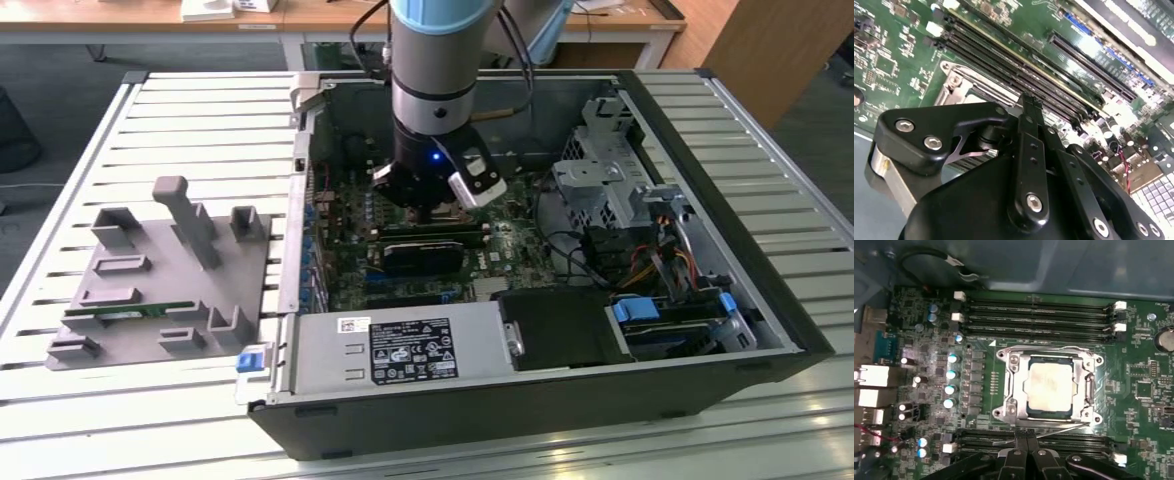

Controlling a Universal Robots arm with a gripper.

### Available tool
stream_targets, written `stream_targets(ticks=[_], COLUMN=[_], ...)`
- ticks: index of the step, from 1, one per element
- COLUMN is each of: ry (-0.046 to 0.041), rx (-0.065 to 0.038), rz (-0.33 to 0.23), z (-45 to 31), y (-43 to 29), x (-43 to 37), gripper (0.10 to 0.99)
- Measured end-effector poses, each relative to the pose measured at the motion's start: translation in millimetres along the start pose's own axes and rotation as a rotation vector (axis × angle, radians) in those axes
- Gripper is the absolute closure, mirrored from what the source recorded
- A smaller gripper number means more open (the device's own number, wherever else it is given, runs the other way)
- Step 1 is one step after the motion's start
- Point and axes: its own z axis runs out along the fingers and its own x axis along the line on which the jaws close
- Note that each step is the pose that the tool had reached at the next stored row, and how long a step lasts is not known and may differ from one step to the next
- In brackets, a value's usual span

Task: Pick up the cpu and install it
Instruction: 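Install the second cpu locking lever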

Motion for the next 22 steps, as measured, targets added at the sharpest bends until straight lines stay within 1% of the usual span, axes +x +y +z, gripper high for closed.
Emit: stream_targets(ticks=[3, 4, 8, 10, 11, 14, 22], ry=[-0.0006, -0.0007, -0.0009, -0.0008, -0.0008, -0.0014, -0.0022], rx=[-0.014, -0.017, -0.017, -0.019, -0.022, -0.032, -0.047], rz=[0.000, 0.000, 0.000, 0.000, 0.000, 0.000, 0.000], z=[0.4, 1.0, 7.9, 11.1, 11.5, 11.7, 11.3], y=[0.1, 0.1, -0.4, -0.7, -0.9, -1.4, -6.6], x=[6.1, 8.7, 14.0, 14.6, 14.8, 14.7, 15.7], gripper=[0.980, 0.980, 0.980, 0.980, 0.980, 0.980, 0.980])
